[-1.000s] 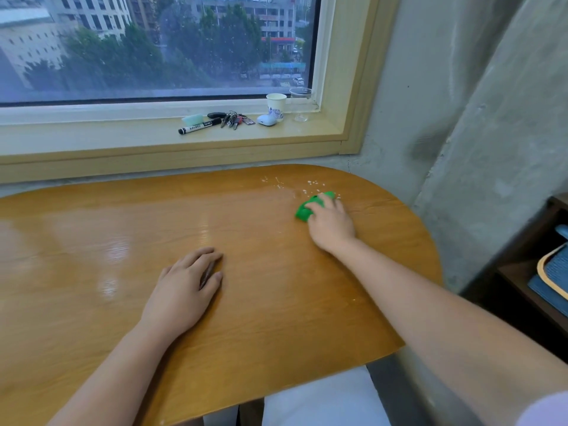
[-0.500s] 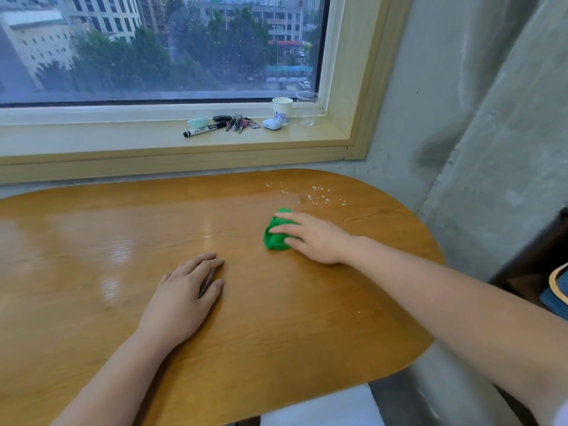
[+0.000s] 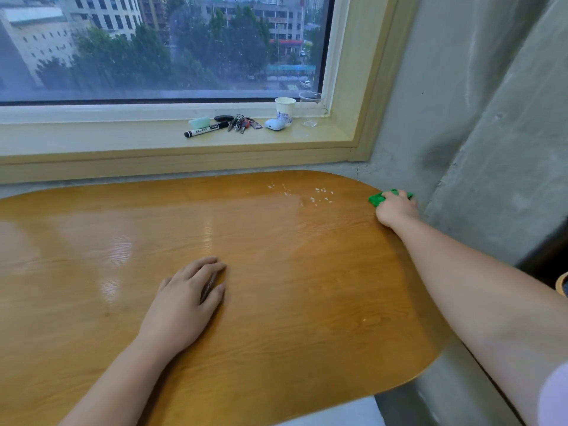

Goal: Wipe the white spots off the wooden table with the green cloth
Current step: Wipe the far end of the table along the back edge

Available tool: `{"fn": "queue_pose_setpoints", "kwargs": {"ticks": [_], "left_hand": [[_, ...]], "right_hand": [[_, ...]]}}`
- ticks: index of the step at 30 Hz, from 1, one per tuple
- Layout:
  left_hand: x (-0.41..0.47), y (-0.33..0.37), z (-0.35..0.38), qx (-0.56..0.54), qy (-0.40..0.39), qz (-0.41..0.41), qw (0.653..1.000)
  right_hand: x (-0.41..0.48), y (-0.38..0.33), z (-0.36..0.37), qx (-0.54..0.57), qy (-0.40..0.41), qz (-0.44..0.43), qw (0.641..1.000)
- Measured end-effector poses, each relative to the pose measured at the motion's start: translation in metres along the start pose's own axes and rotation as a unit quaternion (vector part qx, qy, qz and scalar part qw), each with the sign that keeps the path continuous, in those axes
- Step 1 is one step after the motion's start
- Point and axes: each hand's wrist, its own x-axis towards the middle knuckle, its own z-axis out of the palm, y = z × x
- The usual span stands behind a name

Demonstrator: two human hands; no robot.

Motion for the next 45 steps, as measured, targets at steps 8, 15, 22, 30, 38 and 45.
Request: {"fn": "queue_pose_setpoints", "kwargs": {"ticks": [8,15,22,30,38,45], "left_hand": [[-0.001,0.001,-0.001,0.005,-0.001,0.0,1.0],[0.002,0.003,-0.003,0.005,-0.003,0.0,1.0],[0.001,0.003,-0.004,0.0,-0.008,-0.004,1.0],[0.0,0.004,-0.007,-0.013,-0.009,-0.005,1.0],[0.001,0.004,-0.008,-0.024,-0.009,-0.008,1.0],[0.0,0.004,-0.01,-0.025,-0.01,-0.004,1.0]], "right_hand": [[-0.063,-0.134,0.033,-0.019,-0.036,-0.195,0.98],[-0.155,-0.214,0.06,-0.019,-0.101,-0.483,0.87],[-0.12,-0.206,0.051,-0.038,-0.112,-0.552,0.825],[-0.011,-0.139,0.029,-0.016,-0.067,-0.35,0.934],[0.035,-0.07,0.017,-0.088,0.027,-0.124,0.988],[0.04,-0.109,0.029,-0.071,0.022,-0.07,0.995]]}}
